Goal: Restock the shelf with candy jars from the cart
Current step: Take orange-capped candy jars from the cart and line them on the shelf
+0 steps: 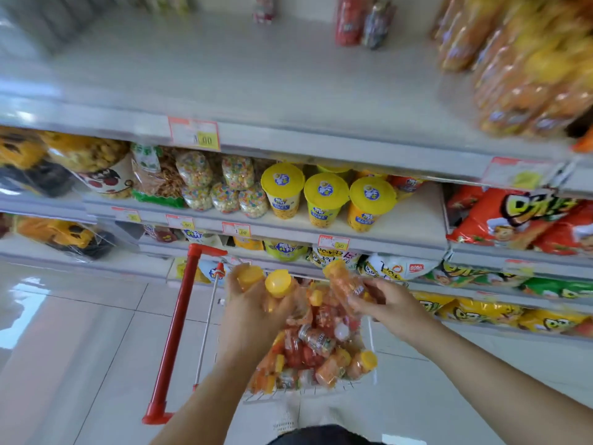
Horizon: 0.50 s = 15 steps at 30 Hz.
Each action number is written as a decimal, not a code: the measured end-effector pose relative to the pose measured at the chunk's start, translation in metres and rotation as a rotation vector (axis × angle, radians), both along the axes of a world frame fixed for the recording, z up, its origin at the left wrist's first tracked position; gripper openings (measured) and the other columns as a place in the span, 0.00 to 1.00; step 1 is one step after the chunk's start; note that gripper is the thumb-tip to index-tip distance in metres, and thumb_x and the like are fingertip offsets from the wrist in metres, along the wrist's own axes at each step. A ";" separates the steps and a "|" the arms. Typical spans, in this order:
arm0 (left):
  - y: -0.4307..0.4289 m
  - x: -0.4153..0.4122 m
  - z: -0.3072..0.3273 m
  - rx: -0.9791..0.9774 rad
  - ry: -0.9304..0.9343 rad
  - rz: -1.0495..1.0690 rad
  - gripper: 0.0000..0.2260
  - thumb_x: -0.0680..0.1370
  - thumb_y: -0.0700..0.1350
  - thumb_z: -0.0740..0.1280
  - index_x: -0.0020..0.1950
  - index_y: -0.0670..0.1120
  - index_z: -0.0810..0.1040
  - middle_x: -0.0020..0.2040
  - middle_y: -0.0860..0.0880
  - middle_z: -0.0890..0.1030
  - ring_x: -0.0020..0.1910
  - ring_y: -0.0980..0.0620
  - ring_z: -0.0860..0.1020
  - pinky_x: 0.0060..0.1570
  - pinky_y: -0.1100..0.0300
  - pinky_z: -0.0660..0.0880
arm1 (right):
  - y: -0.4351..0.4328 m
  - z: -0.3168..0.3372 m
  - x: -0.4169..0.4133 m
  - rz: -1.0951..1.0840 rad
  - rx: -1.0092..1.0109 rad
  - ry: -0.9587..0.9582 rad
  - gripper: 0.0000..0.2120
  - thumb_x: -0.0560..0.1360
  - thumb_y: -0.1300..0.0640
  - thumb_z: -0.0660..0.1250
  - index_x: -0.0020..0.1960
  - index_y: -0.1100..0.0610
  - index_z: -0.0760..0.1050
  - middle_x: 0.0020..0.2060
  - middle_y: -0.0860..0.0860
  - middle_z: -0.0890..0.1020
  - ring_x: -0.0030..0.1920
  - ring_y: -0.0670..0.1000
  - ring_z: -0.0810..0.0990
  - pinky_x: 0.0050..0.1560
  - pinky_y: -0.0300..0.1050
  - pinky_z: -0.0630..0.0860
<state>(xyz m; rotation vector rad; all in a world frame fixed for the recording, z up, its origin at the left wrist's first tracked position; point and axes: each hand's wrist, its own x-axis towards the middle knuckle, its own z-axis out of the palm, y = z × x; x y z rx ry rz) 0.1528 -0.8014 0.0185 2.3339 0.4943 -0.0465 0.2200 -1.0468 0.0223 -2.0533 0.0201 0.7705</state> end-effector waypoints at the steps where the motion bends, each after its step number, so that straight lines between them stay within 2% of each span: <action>1: -0.005 0.005 0.017 -0.033 -0.056 0.012 0.21 0.69 0.69 0.69 0.40 0.51 0.80 0.68 0.57 0.60 0.54 0.58 0.73 0.51 0.57 0.73 | -0.002 0.019 0.001 -0.046 0.054 -0.014 0.32 0.61 0.29 0.71 0.60 0.44 0.77 0.49 0.41 0.85 0.50 0.42 0.83 0.57 0.51 0.78; 3: -0.015 0.015 0.052 -0.094 -0.170 0.022 0.24 0.67 0.71 0.68 0.38 0.50 0.81 0.67 0.56 0.61 0.60 0.56 0.73 0.54 0.58 0.72 | -0.005 0.057 0.001 -0.127 0.161 -0.055 0.25 0.66 0.34 0.74 0.58 0.45 0.79 0.47 0.43 0.86 0.49 0.45 0.84 0.58 0.51 0.78; 4: -0.020 0.020 0.070 -0.120 -0.222 0.018 0.23 0.66 0.71 0.68 0.36 0.50 0.80 0.66 0.54 0.62 0.62 0.60 0.71 0.53 0.60 0.70 | -0.005 0.077 0.001 -0.157 0.222 -0.072 0.21 0.68 0.38 0.74 0.57 0.46 0.79 0.47 0.45 0.86 0.49 0.46 0.85 0.58 0.50 0.78; 6: -0.029 0.030 0.103 -0.138 -0.304 -0.016 0.18 0.69 0.65 0.72 0.32 0.53 0.74 0.64 0.48 0.66 0.60 0.77 0.63 0.49 0.64 0.64 | -0.005 0.112 0.003 -0.195 0.332 -0.118 0.19 0.70 0.46 0.73 0.59 0.49 0.79 0.48 0.49 0.86 0.50 0.51 0.85 0.57 0.49 0.79; 7: -0.033 0.036 0.117 -0.142 -0.343 -0.047 0.16 0.71 0.63 0.73 0.32 0.55 0.73 0.64 0.47 0.67 0.59 0.80 0.60 0.49 0.65 0.64 | -0.005 0.127 0.005 -0.205 0.373 -0.144 0.17 0.72 0.49 0.72 0.59 0.50 0.79 0.49 0.51 0.86 0.51 0.52 0.85 0.56 0.48 0.80; 8: -0.035 0.042 0.129 -0.152 -0.370 -0.076 0.15 0.71 0.63 0.72 0.34 0.56 0.74 0.65 0.48 0.66 0.61 0.78 0.61 0.50 0.64 0.65 | -0.005 0.141 0.009 -0.211 0.407 -0.166 0.16 0.72 0.52 0.73 0.59 0.50 0.79 0.50 0.52 0.86 0.52 0.53 0.85 0.56 0.48 0.80; 9: -0.036 0.048 0.140 -0.168 -0.389 -0.108 0.14 0.71 0.65 0.70 0.36 0.56 0.77 0.67 0.50 0.64 0.63 0.71 0.66 0.51 0.62 0.67 | -0.004 0.154 0.013 -0.210 0.428 -0.193 0.16 0.72 0.52 0.74 0.59 0.51 0.79 0.51 0.52 0.86 0.53 0.53 0.84 0.56 0.48 0.80; 10: -0.037 0.055 0.151 -0.171 -0.407 -0.144 0.16 0.70 0.67 0.68 0.39 0.55 0.80 0.68 0.53 0.62 0.61 0.66 0.69 0.51 0.61 0.69 | -0.002 0.165 0.019 -0.214 0.438 -0.228 0.17 0.71 0.52 0.75 0.59 0.51 0.78 0.51 0.52 0.86 0.53 0.53 0.84 0.58 0.49 0.79; 13: -0.037 0.078 0.175 -0.149 -0.475 -0.212 0.18 0.71 0.66 0.68 0.47 0.52 0.83 0.68 0.57 0.60 0.51 0.76 0.69 0.48 0.65 0.69 | 0.002 0.186 0.043 -0.296 0.391 -0.384 0.18 0.71 0.59 0.77 0.59 0.53 0.77 0.53 0.50 0.85 0.54 0.50 0.84 0.61 0.52 0.78; 15: -0.035 0.096 0.188 -0.164 -0.516 -0.228 0.19 0.72 0.64 0.70 0.48 0.49 0.82 0.68 0.58 0.60 0.49 0.76 0.68 0.48 0.62 0.70 | 0.008 0.196 0.062 -0.339 0.318 -0.498 0.22 0.69 0.57 0.78 0.60 0.50 0.75 0.54 0.47 0.83 0.52 0.46 0.84 0.58 0.48 0.78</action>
